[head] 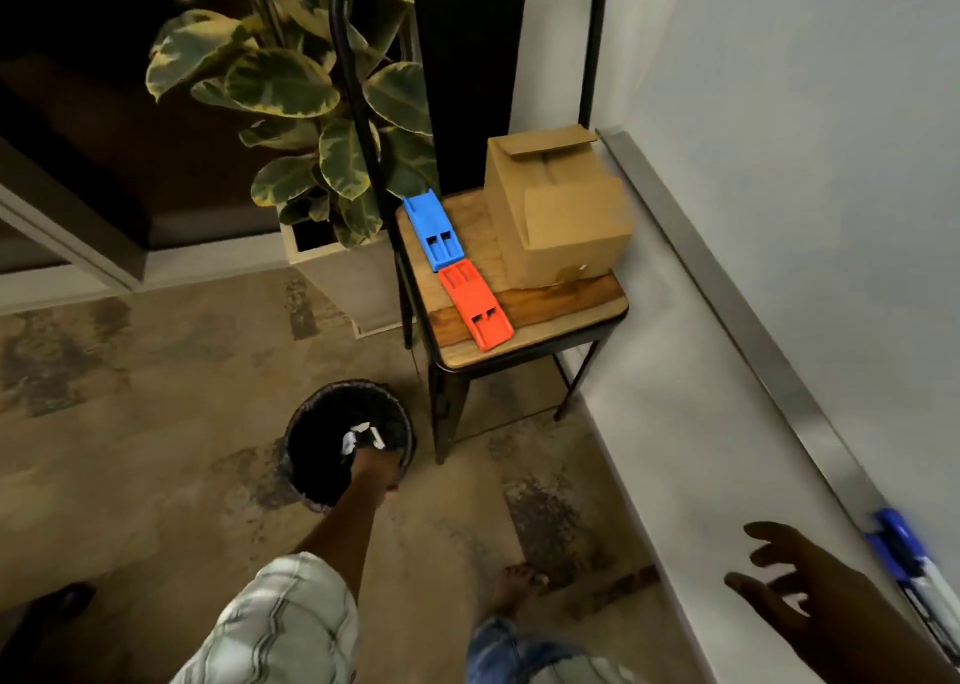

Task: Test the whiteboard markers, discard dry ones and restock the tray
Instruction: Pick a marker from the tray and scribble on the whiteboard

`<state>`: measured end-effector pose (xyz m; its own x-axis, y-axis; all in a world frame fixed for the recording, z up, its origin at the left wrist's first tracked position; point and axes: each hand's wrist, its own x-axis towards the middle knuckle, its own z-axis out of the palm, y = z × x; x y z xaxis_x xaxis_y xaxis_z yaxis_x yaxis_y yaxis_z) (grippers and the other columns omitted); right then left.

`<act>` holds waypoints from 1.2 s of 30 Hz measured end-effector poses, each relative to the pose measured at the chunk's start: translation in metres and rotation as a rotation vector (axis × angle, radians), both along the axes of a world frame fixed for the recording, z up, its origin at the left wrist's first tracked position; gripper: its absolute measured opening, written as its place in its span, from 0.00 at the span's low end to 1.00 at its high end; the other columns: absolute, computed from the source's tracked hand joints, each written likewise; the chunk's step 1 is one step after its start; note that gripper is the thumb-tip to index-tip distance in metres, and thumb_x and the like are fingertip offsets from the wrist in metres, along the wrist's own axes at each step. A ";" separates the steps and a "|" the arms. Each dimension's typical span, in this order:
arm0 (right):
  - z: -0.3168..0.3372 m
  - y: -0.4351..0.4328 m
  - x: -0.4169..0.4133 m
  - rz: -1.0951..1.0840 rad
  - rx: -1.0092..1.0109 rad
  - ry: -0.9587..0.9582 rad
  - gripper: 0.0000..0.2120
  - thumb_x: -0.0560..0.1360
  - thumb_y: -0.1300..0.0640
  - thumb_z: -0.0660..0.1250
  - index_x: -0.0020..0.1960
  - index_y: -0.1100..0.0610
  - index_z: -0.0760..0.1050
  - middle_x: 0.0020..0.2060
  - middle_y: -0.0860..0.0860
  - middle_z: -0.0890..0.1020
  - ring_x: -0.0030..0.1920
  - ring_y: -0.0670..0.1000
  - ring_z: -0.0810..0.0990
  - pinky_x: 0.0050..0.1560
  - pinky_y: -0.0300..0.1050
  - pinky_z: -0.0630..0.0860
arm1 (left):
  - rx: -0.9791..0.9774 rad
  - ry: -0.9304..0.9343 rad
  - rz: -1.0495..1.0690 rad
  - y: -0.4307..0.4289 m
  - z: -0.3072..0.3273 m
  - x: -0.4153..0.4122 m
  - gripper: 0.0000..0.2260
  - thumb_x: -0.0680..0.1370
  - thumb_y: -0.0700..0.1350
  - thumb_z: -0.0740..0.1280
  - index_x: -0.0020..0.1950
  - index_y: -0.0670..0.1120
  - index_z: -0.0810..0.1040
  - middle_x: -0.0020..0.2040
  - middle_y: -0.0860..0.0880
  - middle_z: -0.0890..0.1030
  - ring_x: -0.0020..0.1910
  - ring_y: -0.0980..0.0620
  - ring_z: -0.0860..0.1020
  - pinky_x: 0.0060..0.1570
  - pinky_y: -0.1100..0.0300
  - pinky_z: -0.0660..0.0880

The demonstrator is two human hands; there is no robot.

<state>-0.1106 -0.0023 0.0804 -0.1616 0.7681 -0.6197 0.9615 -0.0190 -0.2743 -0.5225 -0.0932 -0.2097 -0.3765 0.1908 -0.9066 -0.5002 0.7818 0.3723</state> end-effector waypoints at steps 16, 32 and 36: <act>-0.017 -0.088 0.152 -0.310 0.132 -0.054 0.23 0.74 0.41 0.65 0.66 0.47 0.67 0.56 0.46 0.77 0.51 0.44 0.76 0.51 0.36 0.73 | 0.102 -0.004 -0.695 0.063 0.025 0.223 0.08 0.79 0.39 0.63 0.41 0.37 0.74 0.34 0.41 0.75 0.26 0.48 0.73 0.30 0.60 0.69; -0.076 -0.154 0.356 -0.586 0.411 -0.372 0.19 0.73 0.65 0.62 0.62 0.53 0.75 0.60 0.52 0.78 0.61 0.57 0.73 0.57 0.53 0.68 | 0.512 0.101 -1.387 0.060 0.190 0.466 0.08 0.80 0.41 0.62 0.47 0.38 0.78 0.42 0.41 0.80 0.36 0.50 0.78 0.34 0.62 0.74; -0.085 -0.155 0.358 -0.568 0.414 -0.410 0.10 0.71 0.59 0.68 0.52 0.53 0.79 0.52 0.53 0.79 0.57 0.57 0.74 0.55 0.56 0.71 | 0.707 0.250 -1.509 0.059 0.245 0.494 0.05 0.78 0.43 0.64 0.46 0.46 0.79 0.41 0.48 0.83 0.40 0.50 0.81 0.38 0.63 0.75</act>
<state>0.2470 -0.1571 -0.0049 0.4998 0.8443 -0.1930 0.8610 -0.5085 0.0054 -0.0281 -0.0339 0.0348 0.3981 0.8039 -0.4419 0.6078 0.1296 0.7834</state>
